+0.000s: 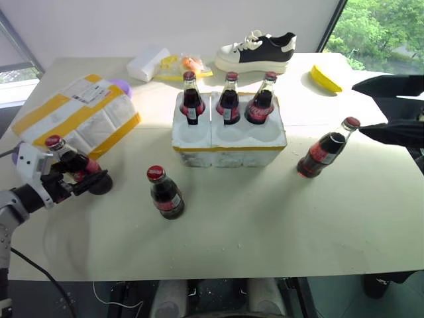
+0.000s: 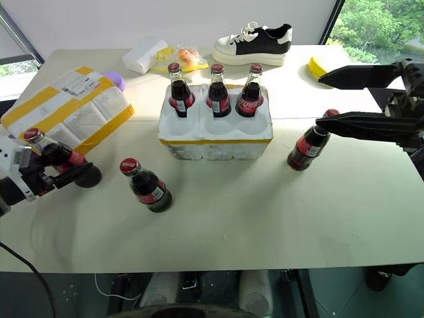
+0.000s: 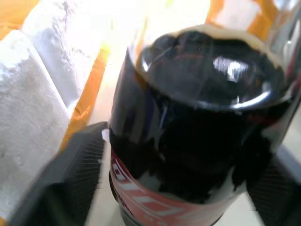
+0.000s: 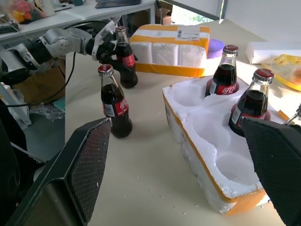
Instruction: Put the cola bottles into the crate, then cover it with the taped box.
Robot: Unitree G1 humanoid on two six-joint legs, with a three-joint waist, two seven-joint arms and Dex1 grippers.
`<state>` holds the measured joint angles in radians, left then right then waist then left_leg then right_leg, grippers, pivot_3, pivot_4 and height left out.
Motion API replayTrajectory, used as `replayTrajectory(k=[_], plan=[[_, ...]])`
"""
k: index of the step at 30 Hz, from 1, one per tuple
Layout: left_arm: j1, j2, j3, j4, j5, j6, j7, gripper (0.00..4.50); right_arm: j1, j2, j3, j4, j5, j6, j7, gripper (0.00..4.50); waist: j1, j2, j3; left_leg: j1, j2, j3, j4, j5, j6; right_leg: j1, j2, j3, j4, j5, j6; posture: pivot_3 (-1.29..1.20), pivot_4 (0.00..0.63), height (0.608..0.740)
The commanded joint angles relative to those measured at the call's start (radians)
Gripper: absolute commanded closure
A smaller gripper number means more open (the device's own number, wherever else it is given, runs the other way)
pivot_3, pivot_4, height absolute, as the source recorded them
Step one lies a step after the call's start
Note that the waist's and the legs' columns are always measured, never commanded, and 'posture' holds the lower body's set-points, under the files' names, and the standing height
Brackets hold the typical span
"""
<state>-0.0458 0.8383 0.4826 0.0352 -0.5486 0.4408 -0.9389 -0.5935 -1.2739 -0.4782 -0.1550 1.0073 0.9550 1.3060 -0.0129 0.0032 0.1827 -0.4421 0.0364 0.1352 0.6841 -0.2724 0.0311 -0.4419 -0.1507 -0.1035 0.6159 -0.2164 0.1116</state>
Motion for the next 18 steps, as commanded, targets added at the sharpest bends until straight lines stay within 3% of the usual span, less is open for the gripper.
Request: replayTrajectory(k=[1, 5, 9, 14, 18], plan=[[-0.011, 0.011, 0.007, -0.033, -0.005, -0.005, -0.001, 1.69, -0.009, -0.002, -0.041, -0.017, 0.033, 0.004, -0.017, 0.0, 0.0, 0.0, 0.0, 0.0, 0.0, 0.0, 0.0, 0.0, 0.0, 0.0, 0.0, 0.0, 0.0, 0.0, 0.0, 0.0, 0.15, 0.74], [-0.005, 0.044, -0.007, -0.099, -0.031, 0.059, -0.026, 1.69, -0.008, 0.0, -0.038, -0.017, 0.04, 0.001, -0.029, 0.0, 0.001, 0.0, 0.0, 0.0, 0.0, 0.0, 0.0, 0.0, 0.0, 0.0, 0.0, 0.0, 0.0, 0.0, 0.0, 0.0, 0.15, 0.74], [-0.108, 0.139, -0.02, -0.169, -0.124, 0.181, -0.098, 1.69, -0.008, 0.006, -0.026, -0.008, 0.032, -0.012, -0.037, 0.0, 0.005, -0.002, 0.001, 0.0, 0.0, 0.0, 0.001, 0.0, 0.0, 0.0, 0.0, 0.0, 0.0, 0.0, 0.0, 0.0, 0.15, 0.74], [-0.415, 0.214, -0.14, -0.114, -0.176, 0.276, -0.187, 1.69, 0.008, 0.017, -0.025, -0.015, 0.03, -0.016, -0.044, 0.0, 0.01, -0.006, 0.002, -0.001, -0.003, -0.001, 0.003, 0.001, -0.001, 0.001, 0.0, -0.001, 0.002, 0.0, 0.0, 0.0, 0.15, 0.74], [-0.698, 0.188, -0.293, -0.015, -0.15, 0.3, -0.281, 1.69, 0.045, 0.017, -0.033, -0.033, 0.013, -0.026, -0.042, 0.0, 0.008, -0.006, 0.002, 0.0, -0.004, 0.001, 0.003, 0.001, -0.001, 0.003, 0.001, -0.001, 0.001, 0.002, 0.004, 0.0, 0.15, 0.74]])
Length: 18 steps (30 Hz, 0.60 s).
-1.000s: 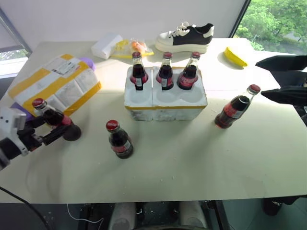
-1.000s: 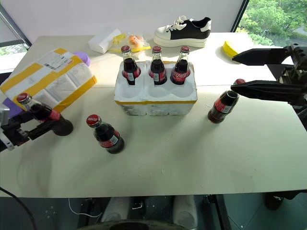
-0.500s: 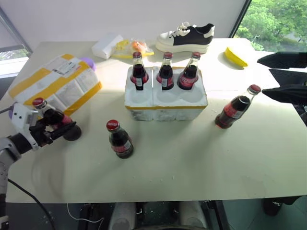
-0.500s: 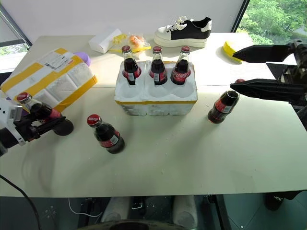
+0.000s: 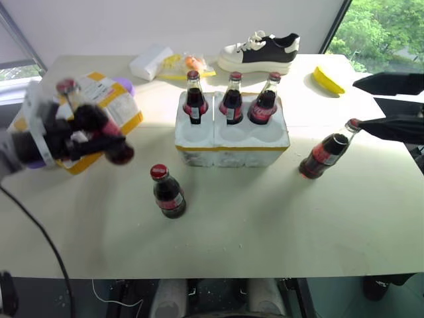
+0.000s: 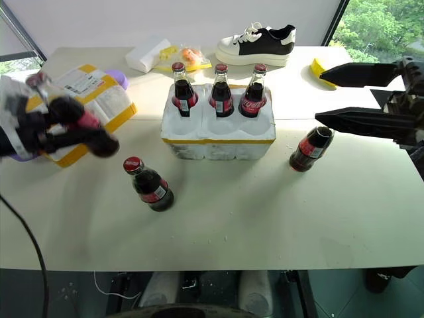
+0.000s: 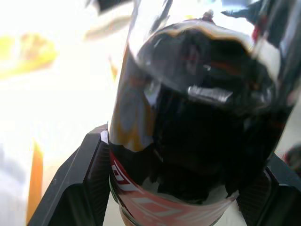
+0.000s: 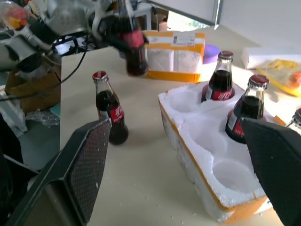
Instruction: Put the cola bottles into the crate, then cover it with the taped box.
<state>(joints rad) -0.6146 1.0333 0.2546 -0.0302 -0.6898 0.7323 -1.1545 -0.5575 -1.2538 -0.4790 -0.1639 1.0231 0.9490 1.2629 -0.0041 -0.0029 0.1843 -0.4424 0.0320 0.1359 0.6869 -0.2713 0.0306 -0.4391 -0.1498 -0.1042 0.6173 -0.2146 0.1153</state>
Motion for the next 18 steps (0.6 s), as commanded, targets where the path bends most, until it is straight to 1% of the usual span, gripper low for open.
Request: replayTrajectory(k=[1, 4, 7, 14, 18], plan=[[-0.209, -0.035, -0.104, 0.088, 0.002, 0.012, -0.082, 1.69, 0.02, -0.002, -0.038, -0.03, -0.004, -0.023, 0.001, 0.0, 0.001, 0.0, 0.0, 0.0, 0.0, 0.001, 0.0, 0.0, 0.0, 0.0, 0.0, 0.0, 0.0, 0.0, 0.0, 0.0, 0.15, 0.74], [-0.387, -0.123, -0.204, 0.209, 0.049, -0.008, -0.13, 1.69, 0.042, -0.001, -0.051, -0.043, -0.008, -0.025, -0.008, 0.0, 0.011, -0.001, 0.0, 0.0, 0.0, 0.001, 0.001, 0.001, -0.001, 0.001, 0.001, 0.0, 0.001, 0.0, 0.001, 0.0, 0.15, 0.74], [-0.49, -0.218, -0.286, 0.339, 0.13, -0.09, -0.177, 1.69, 0.056, -0.001, -0.07, -0.056, -0.005, -0.017, -0.022, 0.0, 0.014, -0.001, 0.0, 0.0, 0.0, 0.001, 0.003, 0.001, -0.001, 0.001, 0.002, 0.0, 0.001, 0.0, 0.001, 0.0, 0.15, 0.74], [-0.62, -0.414, -0.396, 0.636, 0.291, -0.284, -0.262, 1.69, 0.113, 0.015, -0.146, -0.108, 0.021, 0.02, -0.074, 0.0, 0.017, -0.002, 0.001, -0.001, 0.0, 0.0, 0.008, 0.0, 0.001, 0.002, 0.002, -0.001, 0.002, 0.0, 0.002, 0.0, 0.15, 0.74], [-0.667, -0.487, -0.411, 0.797, 0.368, -0.396, -0.283, 1.69, 0.161, 0.031, -0.199, -0.153, 0.048, 0.042, -0.112, 0.0, 0.017, -0.004, 0.002, -0.003, 0.0, -0.001, 0.011, -0.001, 0.003, 0.002, 0.001, -0.001, 0.002, 0.0, 0.003, 0.0, 0.15, 0.74]])
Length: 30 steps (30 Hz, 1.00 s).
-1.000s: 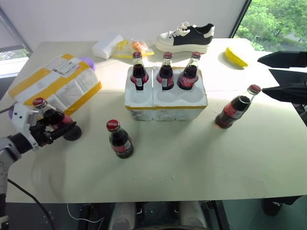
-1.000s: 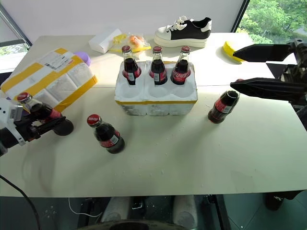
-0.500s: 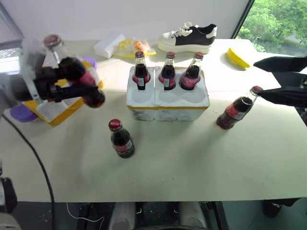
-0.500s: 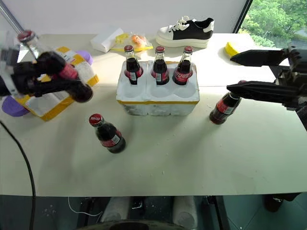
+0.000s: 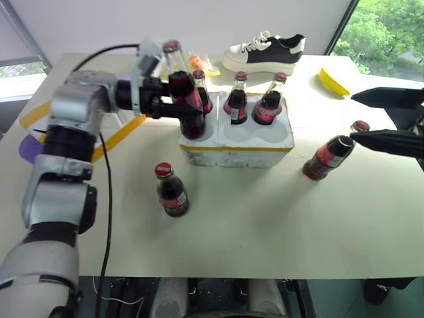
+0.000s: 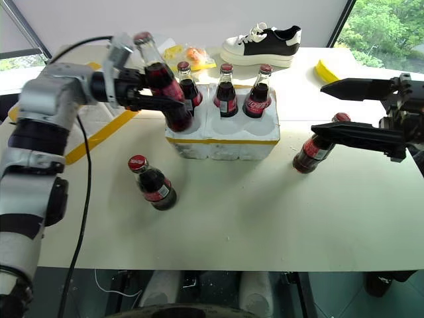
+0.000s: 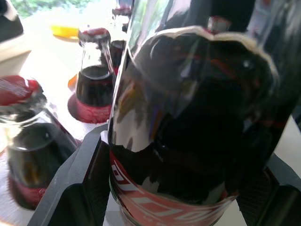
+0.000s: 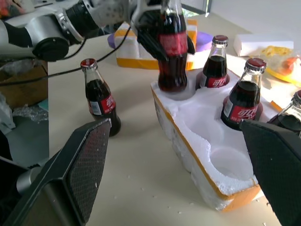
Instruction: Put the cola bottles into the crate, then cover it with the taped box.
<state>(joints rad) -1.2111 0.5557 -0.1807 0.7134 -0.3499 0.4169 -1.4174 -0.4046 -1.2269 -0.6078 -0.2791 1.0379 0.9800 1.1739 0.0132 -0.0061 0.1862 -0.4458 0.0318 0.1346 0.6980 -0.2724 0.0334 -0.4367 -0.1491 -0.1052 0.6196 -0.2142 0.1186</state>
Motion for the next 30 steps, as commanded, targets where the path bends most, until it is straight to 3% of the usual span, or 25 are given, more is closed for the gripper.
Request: replayTrajectory(k=[1, 5, 12, 15, 18, 25, 30], plan=[[-0.085, -0.035, 0.025, 0.096, 0.04, -0.097, -0.023, 1.69, 0.029, 0.012, -0.094, -0.054, 0.037, 0.019, -0.034, 0.0, 0.0, -0.001, 0.001, 0.0, 0.0, 0.0, 0.0, 0.0, 0.0, 0.0, 0.0, 0.0, 0.0, 0.0, 0.0, 0.0, 0.15, 0.74], [-0.107, -0.086, 0.02, 0.196, 0.1, -0.183, -0.037, 1.69, 0.072, 0.03, -0.143, -0.084, 0.063, 0.036, -0.073, 0.0, 0.001, -0.002, 0.001, 0.0, 0.0, -0.002, 0.001, -0.001, 0.001, 0.0, -0.001, 0.0, 0.0, 0.001, 0.001, 0.0, 0.15, 0.74], [-0.061, -0.083, 0.003, 0.234, 0.205, -0.322, -0.054, 1.69, 0.093, 0.039, -0.145, -0.097, 0.084, 0.022, -0.105, 0.0, 0.0, -0.002, 0.001, 0.0, 0.0, -0.003, 0.001, -0.001, 0.002, 0.0, -0.001, 0.0, 0.0, 0.001, 0.001, 0.0, 0.15, 0.74], [-0.046, -0.079, 0.018, 0.234, 0.213, -0.317, -0.056, 0.26, 0.089, 0.046, -0.125, -0.094, 0.081, 0.008, -0.112, 0.0, 0.0, -0.002, 0.001, 0.0, 0.0, -0.003, 0.001, -0.001, 0.002, 0.0, -0.001, 0.0, 0.0, 0.001, 0.001, 0.0, 0.15, 0.74], [-0.024, -0.068, 0.03, 0.207, 0.208, -0.303, -0.058, 0.1, 0.08, 0.049, -0.101, -0.086, 0.078, -0.007, -0.112, 0.0, -0.001, -0.002, 0.001, 0.0, 0.0, -0.003, 0.002, -0.001, 0.002, 0.001, -0.001, 0.0, 0.0, 0.001, 0.001, 0.0, 0.15, 0.74], [0.059, 0.034, 0.143, -0.026, 0.091, -0.088, -0.07, 0.1, 0.056, 0.046, -0.043, -0.054, 0.061, -0.044, -0.102, 0.0, -0.004, -0.002, 0.001, 0.001, 0.001, -0.003, 0.002, -0.001, 0.002, 0.001, -0.001, 0.0, 0.001, 0.001, 0.001, 0.0, 0.15, 0.74], [0.224, 0.218, 0.263, -0.379, -0.055, 0.17, -0.062, 0.1, 0.045, 0.045, -0.001, -0.032, 0.046, -0.069, -0.086, 0.0, -0.012, -0.002, 0.001, 0.001, 0.001, -0.003, 0.002, -0.001, 0.002, 0.001, -0.001, 0.0, 0.001, 0.001, 0.001, 0.0, 0.15, 0.74]])
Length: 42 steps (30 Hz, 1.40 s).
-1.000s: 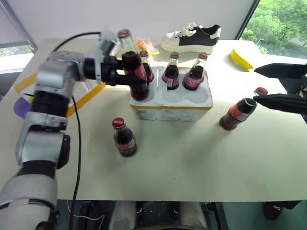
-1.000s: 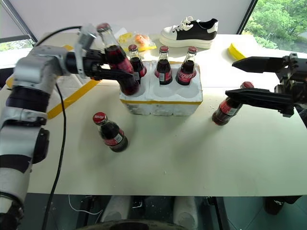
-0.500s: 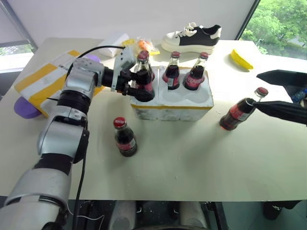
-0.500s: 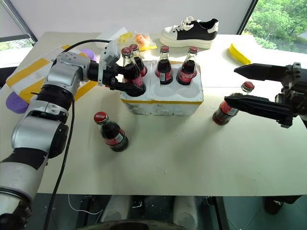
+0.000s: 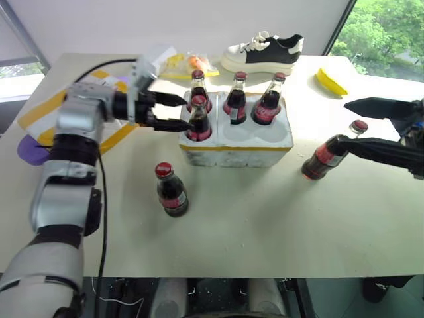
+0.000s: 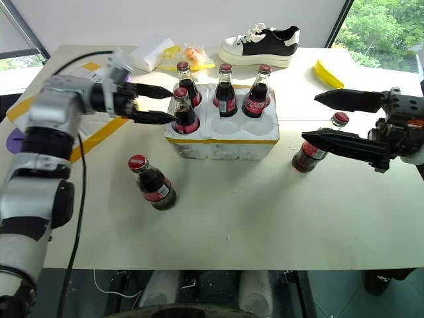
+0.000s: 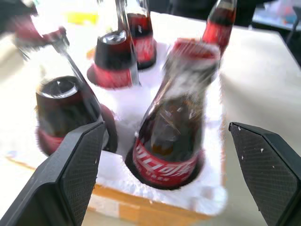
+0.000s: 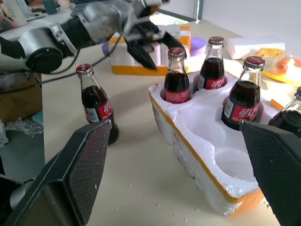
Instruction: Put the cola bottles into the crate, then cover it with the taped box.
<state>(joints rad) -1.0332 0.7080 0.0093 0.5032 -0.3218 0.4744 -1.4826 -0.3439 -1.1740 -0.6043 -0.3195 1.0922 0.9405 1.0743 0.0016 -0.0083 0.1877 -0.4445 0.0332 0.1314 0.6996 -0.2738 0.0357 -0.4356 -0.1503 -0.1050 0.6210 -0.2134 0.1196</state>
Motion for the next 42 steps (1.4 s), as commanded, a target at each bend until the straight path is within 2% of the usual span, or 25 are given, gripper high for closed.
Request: replayTrajectory(k=[1, 7, 11, 16, 20, 26, 33, 42], plan=[[0.092, 0.098, 0.094, -0.24, -0.112, 0.15, 0.007, 0.1, -0.016, -0.008, 0.004, 0.012, -0.014, -0.034, 0.021, 0.0, 0.0, 0.0, 0.0, 0.0, 0.0, 0.0, 0.0, 0.0, 0.0, 0.0, 0.0, 0.0, 0.0, 0.0, 0.0, 0.0, 0.15, 0.74], [0.41, 0.276, 0.249, -0.614, -0.281, 0.319, 0.014, 0.1, -0.031, -0.006, 0.097, 0.013, -0.091, -0.098, 0.048, 0.0, 0.006, 0.0, 0.0, 0.002, 0.001, -0.001, 0.001, 0.0, 0.0, 0.003, 0.0, 0.0, -0.001, 0.0, 0.0, 0.0, 0.15, 0.74], [0.603, 0.351, 0.37, -0.746, -0.338, 0.348, 0.027, 0.1, -0.104, 0.029, 0.178, -0.035, -0.041, -0.076, 0.019, 0.0, 0.004, 0.001, 0.0, 0.002, 0.001, -0.001, 0.0, 0.0, 0.0, 0.003, 0.0, 0.0, -0.001, 0.0, 0.0, 0.0, 0.15, 0.74], [0.703, 0.378, 0.435, -0.809, -0.373, 0.338, 0.072, 0.1, -0.184, 0.108, 0.304, -0.101, -0.026, -0.051, -0.059, 0.0, 0.005, 0.001, 0.0, 0.002, 0.002, -0.002, 0.0, 0.0, -0.001, 0.003, 0.0, 0.0, 0.0, 0.0, 0.0, 0.0, 0.15, 0.74], [0.73, 0.393, 0.456, -0.825, -0.404, 0.334, 0.082, 0.1, -0.209, 0.189, 0.425, -0.144, -0.075, -0.047, -0.125, 0.0, 0.007, 0.001, 0.0, 0.002, 0.001, -0.001, 0.0, 0.0, -0.001, 0.003, 0.0, 0.0, -0.001, 0.0, 0.0, 0.0, 0.15, 0.74], [0.754, 0.418, 0.434, -0.803, -0.397, 0.279, 0.068, 0.1, -0.2, 0.319, 0.681, -0.15, -0.31, -0.155, -0.157, 0.0, 0.006, 0.001, 0.0, 0.002, 0.0, 0.001, 0.0, 0.0, -0.001, 0.002, 0.001, 0.0, 0.0, 0.0, 0.0, 0.0, 0.15, 0.74], [0.731, 0.43, 0.392, -0.77, -0.395, 0.244, 0.061, 0.1, -0.178, 0.453, 0.804, -0.063, -0.442, -0.264, -0.11, 0.0, 0.007, 0.001, 0.0, 0.001, -0.001, 0.003, 0.0, 0.0, -0.001, 0.002, 0.001, 0.0, 0.0, 0.0, 0.0, 0.0, 0.15, 0.74], [0.712, 0.439, 0.356, -0.744, -0.393, 0.21, 0.064, 0.1, -0.229, 0.638, 0.921, 0.042, -0.533, -0.315, -0.07, 0.0, -0.001, 0.001, 0.0, 0.001, -0.001, 0.003, -0.001, 0.0, -0.002, 0.002, 0.001, 0.0, 0.0, 0.0, 0.0, 0.0, 0.15, 0.74]])
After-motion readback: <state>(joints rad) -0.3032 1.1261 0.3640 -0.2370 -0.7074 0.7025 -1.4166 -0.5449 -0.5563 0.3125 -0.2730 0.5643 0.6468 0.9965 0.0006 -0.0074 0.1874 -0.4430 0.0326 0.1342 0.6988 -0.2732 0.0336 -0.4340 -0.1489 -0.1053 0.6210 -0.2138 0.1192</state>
